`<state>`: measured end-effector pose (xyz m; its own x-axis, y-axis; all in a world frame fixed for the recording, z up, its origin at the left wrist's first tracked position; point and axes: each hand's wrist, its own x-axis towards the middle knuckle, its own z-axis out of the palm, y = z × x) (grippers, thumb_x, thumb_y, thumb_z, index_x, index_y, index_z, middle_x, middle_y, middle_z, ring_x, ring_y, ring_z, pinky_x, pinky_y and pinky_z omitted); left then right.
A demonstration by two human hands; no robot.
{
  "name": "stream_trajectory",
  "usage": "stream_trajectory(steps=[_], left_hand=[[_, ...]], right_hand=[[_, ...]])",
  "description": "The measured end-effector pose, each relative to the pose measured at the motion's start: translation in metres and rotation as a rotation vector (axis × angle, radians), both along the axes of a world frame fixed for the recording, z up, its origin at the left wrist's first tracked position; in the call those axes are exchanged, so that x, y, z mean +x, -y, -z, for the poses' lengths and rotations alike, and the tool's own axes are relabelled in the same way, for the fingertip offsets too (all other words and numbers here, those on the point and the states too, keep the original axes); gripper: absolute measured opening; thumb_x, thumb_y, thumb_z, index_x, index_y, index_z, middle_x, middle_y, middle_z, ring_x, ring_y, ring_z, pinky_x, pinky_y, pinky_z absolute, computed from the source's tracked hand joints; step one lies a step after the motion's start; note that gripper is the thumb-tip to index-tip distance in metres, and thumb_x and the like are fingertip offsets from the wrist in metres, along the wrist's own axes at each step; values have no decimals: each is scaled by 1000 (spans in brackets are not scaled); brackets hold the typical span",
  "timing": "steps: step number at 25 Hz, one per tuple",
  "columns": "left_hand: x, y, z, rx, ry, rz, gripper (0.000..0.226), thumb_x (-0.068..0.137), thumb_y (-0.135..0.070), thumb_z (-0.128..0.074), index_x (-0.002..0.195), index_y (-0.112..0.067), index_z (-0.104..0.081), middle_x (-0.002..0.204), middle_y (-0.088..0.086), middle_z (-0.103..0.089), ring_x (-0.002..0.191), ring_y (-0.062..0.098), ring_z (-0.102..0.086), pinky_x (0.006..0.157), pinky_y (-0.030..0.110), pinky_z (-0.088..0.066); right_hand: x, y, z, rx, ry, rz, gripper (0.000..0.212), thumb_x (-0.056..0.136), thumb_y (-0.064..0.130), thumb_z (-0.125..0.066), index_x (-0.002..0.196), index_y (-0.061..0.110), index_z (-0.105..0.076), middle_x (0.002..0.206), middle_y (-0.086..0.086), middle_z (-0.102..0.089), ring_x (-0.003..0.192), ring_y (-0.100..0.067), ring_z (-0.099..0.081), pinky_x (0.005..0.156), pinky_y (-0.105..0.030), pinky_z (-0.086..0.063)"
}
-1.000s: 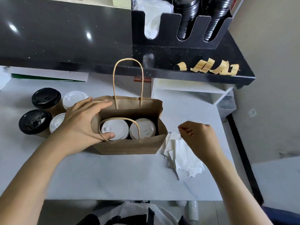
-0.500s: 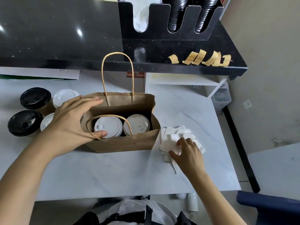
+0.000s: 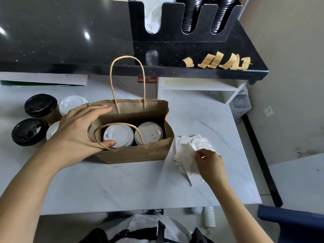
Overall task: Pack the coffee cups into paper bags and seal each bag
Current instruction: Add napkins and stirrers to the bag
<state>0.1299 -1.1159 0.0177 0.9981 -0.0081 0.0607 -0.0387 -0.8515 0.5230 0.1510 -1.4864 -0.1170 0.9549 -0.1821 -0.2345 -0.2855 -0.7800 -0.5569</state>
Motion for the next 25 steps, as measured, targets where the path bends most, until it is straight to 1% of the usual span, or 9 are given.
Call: stream_trajectory(steps=[2, 5, 7, 12, 14, 16, 19, 22, 25], left_hand=[[0, 0, 0, 4, 3, -6, 89, 65, -35, -96, 143, -37, -54, 145, -22, -49, 145, 17, -31, 121, 42, -25], [0, 0, 1, 5, 3, -5, 88, 65, -30, -95, 142, -36, -54, 145, -21, -50, 144, 17, -32, 121, 43, -25], [-1, 0, 0, 5, 7, -2, 87, 65, -30, -95, 142, -35, -54, 145, -20, -50, 143, 18, -33, 121, 45, -26], [-2, 2, -1, 2, 13, -3, 87, 65, -29, -95, 142, -36, -55, 144, -21, -51, 142, 17, -33, 121, 43, -26], [-2, 2, -1, 0, 11, -2, 87, 65, -29, -95, 142, -36, -55, 145, -21, -50, 143, 16, -33, 121, 42, -26], [-3, 1, -1, 0, 12, -4, 87, 65, -29, -95, 142, -36, -55, 145, -21, -50, 143, 16, -33, 121, 42, -26], [-3, 1, -2, 2, 8, -3, 87, 65, -30, -94, 142, -38, -54, 145, -22, -50, 142, 15, -33, 121, 41, -26], [-3, 1, -2, 3, 4, 1, 86, 66, -31, -94, 142, -39, -54, 145, -24, -49, 143, 15, -32, 121, 40, -25], [-2, 1, -2, 6, 4, 1, 86, 66, -31, -94, 142, -39, -53, 145, -24, -48, 144, 14, -31, 121, 38, -24]], right_hand=[[2, 3, 0, 10, 22, 35, 21, 96, 17, -53, 87, 26, -70, 74, 2, -68, 74, -29, -60, 62, -33, -44], [2, 6, 0, -25, 60, -16, 32, 98, 11, -46, 118, 30, -61, 80, 0, -66, 76, -30, -56, 64, -38, -39], [0, 7, -1, -25, 134, -79, 35, 99, 8, -45, 124, 31, -55, 88, 1, -65, 76, -30, -55, 64, -38, -41], [-4, 12, 8, -26, 209, -151, 21, 96, 2, -54, 99, 15, -70, 94, 1, -62, 77, -29, -58, 62, -33, -37], [-5, 12, 9, -1, 172, -155, 11, 97, 15, -62, 102, 17, -71, 97, 4, -62, 80, -24, -59, 67, -30, -37], [-7, 12, 10, 15, 139, -154, 14, 94, 20, -68, 107, 22, -69, 102, 6, -62, 78, -19, -56, 68, -31, -39], [-8, 13, 8, 3, 195, -152, 27, 92, 1, -60, 109, 19, -70, 98, -2, -65, 78, -27, -57, 66, -36, -43], [-8, 15, 3, -158, 368, -260, 28, 82, -16, -65, 92, 8, -75, 89, -9, -64, 79, -34, -59, 62, -36, -47], [-13, 12, 0, -345, 443, -406, 25, 70, -14, -76, 81, 8, -75, 87, -9, -67, 73, -36, -61, 62, -39, -50]])
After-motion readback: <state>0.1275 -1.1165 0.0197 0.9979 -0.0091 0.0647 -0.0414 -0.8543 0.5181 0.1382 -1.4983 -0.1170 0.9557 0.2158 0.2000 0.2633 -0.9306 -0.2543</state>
